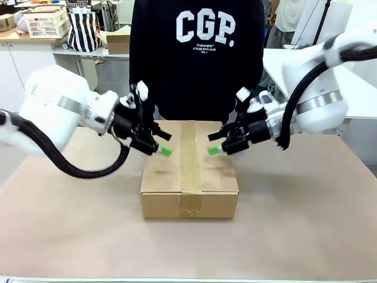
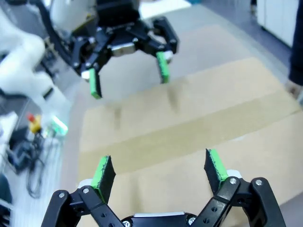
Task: Pack the gift set into the box.
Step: Press and hold the closed box until the human finishes sealing it.
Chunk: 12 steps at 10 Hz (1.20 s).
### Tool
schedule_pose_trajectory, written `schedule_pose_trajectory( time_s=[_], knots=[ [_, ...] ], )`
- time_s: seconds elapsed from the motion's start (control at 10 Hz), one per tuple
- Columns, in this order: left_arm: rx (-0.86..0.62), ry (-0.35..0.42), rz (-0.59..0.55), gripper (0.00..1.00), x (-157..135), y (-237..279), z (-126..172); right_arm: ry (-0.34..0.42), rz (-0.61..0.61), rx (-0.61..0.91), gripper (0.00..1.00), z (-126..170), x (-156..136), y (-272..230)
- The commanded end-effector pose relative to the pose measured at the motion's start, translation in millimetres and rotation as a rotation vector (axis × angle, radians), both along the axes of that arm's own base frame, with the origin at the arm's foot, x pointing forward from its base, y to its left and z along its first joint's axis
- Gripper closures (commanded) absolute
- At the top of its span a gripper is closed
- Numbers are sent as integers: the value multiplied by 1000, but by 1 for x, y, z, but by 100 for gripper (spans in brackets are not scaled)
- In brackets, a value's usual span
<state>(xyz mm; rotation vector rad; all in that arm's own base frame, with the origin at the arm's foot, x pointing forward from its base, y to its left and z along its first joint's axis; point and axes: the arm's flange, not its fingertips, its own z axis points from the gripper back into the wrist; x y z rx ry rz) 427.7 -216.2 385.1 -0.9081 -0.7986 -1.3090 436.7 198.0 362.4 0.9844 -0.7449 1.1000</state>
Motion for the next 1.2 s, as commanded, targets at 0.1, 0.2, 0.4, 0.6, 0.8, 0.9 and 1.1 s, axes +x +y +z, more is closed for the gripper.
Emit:
schedule_pose_trajectory(
  time_s=[0.1,0.2,0.4,0.6,0.8,0.9,1.1],
  knots=[
    [-31,285,95,0,-27,50,78,336,-195,79,0,67,-23,-45],
    [-107,429,62,0,-35,67,88,450,-242,108,0,74,-25,-64],
    [-178,583,217,0,-54,107,105,533,-327,136,0,80,-40,-112],
    [-201,615,422,0,-82,165,102,529,-434,224,0,80,-63,-182],
    [-150,714,428,0,-98,189,78,503,-496,302,0,67,-73,-221],
    [-161,720,408,0,-94,192,66,427,-535,278,0,61,-68,-219],
    [-188,660,437,0,-87,190,83,528,-494,266,0,74,-62,-215]
  ],
)
